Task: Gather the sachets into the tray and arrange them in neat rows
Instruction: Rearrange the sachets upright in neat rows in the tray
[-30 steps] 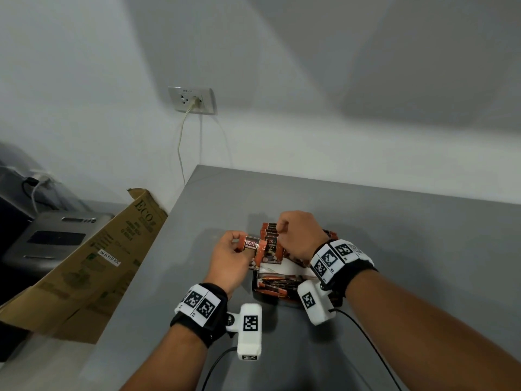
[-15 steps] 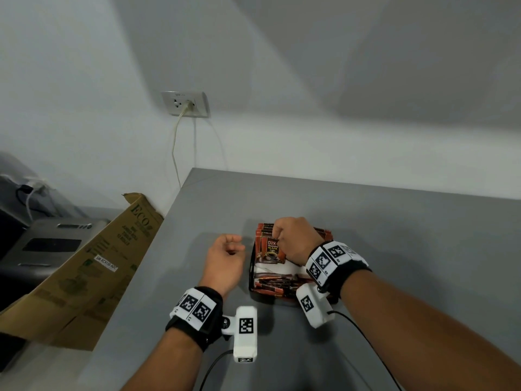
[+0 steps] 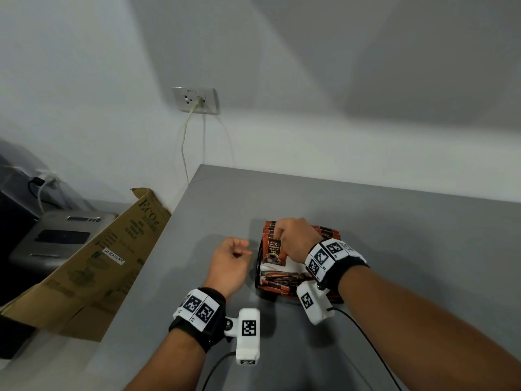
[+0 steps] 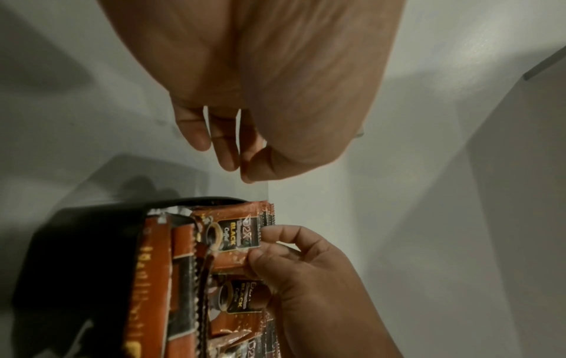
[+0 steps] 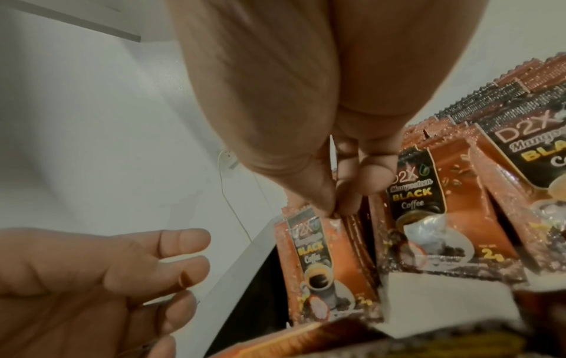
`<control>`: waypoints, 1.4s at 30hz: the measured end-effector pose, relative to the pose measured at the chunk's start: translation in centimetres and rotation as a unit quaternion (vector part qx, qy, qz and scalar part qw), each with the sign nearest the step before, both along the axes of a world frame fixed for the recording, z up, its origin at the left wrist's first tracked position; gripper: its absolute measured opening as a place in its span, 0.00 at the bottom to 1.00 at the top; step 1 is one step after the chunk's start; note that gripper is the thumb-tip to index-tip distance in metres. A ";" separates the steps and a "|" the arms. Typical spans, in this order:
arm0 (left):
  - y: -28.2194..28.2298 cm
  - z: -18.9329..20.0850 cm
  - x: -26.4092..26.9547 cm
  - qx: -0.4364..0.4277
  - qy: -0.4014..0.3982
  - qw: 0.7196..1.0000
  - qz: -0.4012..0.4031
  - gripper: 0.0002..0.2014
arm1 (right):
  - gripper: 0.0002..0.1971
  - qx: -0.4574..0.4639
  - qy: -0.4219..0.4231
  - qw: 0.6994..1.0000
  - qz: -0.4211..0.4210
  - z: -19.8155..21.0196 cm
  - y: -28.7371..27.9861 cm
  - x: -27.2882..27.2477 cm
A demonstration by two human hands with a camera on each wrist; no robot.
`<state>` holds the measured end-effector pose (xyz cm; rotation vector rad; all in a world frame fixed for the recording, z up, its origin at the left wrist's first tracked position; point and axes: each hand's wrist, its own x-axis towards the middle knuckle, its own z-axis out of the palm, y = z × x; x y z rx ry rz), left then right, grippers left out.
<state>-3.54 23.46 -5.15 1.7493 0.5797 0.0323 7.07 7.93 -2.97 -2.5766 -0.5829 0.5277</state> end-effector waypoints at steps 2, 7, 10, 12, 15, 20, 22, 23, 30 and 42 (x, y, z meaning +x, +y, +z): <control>-0.2 0.0 0.0 0.002 0.006 1.000 -0.011 0.12 | 0.18 0.001 -0.006 1.000 0.006 0.4 -0.3 -0.1; -0.4 0.4 -0.5 0.024 0.008 0.995 -0.094 0.15 | 0.12 0.007 -0.027 0.999 0.020 2.9 -2.1 -0.8; -0.8 0.9 -1.0 0.080 -0.004 0.982 -0.171 0.13 | 0.10 -0.017 0.016 0.999 0.030 4.2 -4.9 -1.1; -1.1 1.0 -1.1 0.111 -0.009 0.971 -0.213 0.11 | 0.10 -0.055 0.051 0.996 0.047 4.6 -7.0 -1.5; -1.9 1.1 -0.7 0.149 -0.008 0.953 -0.263 0.10 | 0.19 -0.109 0.100 0.985 0.084 4.3 -9.1 -2.2; -3.5 1.2 0.1 0.243 -0.007 0.911 -0.333 0.09 | 0.27 -0.128 0.106 0.982 0.091 2.2 -9.8 -2.8; -3.9 1.0 0.3 0.277 -0.008 0.897 -0.344 0.10 | 0.25 -0.125 0.098 0.983 0.089 1.9 -9.8 -3.0; -4.0 0.9 0.4 0.296 -0.008 0.889 -0.350 0.10 | 0.23 -0.118 0.094 0.985 0.087 1.9 -9.8 -3.1; -4.3 0.6 0.8 0.355 -0.036 0.862 -0.361 0.06 | 0.18 -0.088 0.042 0.991 0.093 1.7 -9.5 -3.9; -4.1 0.4 0.6 0.392 -0.064 0.851 -0.345 0.07 | 0.12 -0.087 -0.010 0.992 0.095 0.5 -9.5 -4.1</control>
